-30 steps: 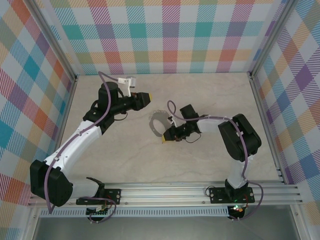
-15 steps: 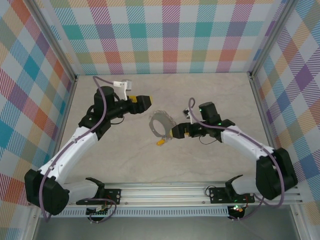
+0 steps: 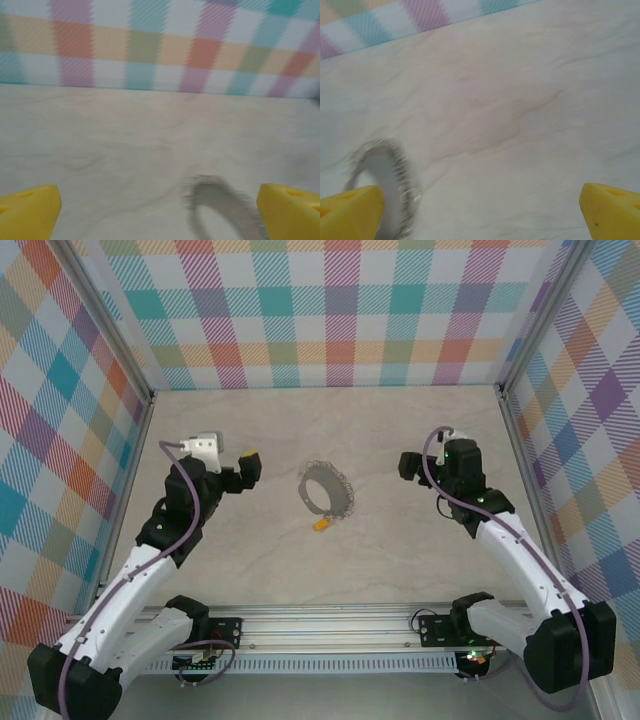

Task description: Put the keys on the keyring

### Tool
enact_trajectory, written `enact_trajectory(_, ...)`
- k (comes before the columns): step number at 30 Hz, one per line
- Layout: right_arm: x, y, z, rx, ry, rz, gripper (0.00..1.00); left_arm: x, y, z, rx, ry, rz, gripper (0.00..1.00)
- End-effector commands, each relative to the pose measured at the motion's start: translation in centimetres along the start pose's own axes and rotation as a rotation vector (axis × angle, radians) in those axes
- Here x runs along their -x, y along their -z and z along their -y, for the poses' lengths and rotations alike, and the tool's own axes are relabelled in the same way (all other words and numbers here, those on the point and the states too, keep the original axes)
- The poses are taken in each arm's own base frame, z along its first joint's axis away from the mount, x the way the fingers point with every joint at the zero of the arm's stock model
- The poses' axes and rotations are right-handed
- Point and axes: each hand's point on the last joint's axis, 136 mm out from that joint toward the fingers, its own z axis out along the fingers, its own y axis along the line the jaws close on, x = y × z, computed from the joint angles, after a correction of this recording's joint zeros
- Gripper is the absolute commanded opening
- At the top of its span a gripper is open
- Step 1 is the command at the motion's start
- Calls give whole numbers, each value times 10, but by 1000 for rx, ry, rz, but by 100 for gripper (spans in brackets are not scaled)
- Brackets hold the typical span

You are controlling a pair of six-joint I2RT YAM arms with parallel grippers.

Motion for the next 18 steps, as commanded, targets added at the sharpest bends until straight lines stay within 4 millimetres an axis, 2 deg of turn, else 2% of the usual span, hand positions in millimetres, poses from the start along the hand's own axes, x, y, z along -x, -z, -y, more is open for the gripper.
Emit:
enact_trajectory(1,14,-4,50,-215,35,125,100,-6,-5,-50,215,-114,52,100)
enact_trajectory(5,1,-15,83,-295,61,127,100,-52,-29,-77,255,-33,-9,100)
enact_trajectory(10,-30,-38,111,-370,70,103,100,-103,-58,-95,312,-16,-23,100)
enact_trajectory(15,-40,-49,113,-325,101,243,100,-122,-78,-98,304,-51,-45,100)
enact_trajectory(18,-33,-55,99,-203,85,313,100,-123,-88,-96,258,-69,-40,100)
